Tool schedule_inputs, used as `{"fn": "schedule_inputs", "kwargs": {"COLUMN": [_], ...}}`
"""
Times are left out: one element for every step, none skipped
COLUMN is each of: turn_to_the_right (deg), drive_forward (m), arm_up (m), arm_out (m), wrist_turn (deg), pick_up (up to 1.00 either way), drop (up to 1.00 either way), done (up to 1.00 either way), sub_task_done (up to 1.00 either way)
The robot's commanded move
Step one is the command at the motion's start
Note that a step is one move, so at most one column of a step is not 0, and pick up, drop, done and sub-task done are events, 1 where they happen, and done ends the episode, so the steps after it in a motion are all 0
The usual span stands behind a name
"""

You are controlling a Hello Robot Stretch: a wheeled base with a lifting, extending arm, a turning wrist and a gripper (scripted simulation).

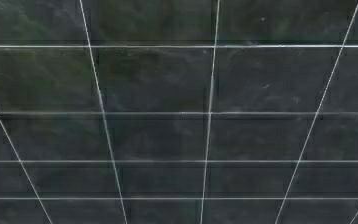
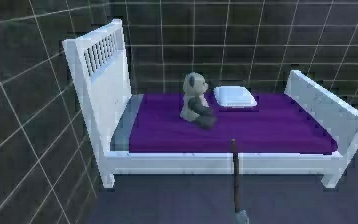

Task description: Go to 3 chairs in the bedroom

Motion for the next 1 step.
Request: {"fn": "schedule_inputs", "kwargs": {"turn_to_the_right": [-45.0], "drive_forward": [0.0], "arm_up": [0.0], "arm_out": [0.0], "wrist_turn": [0.0], "pick_up": [0.0], "drop": [0.0], "done": [0.0], "sub_task_done": [0.0]}}
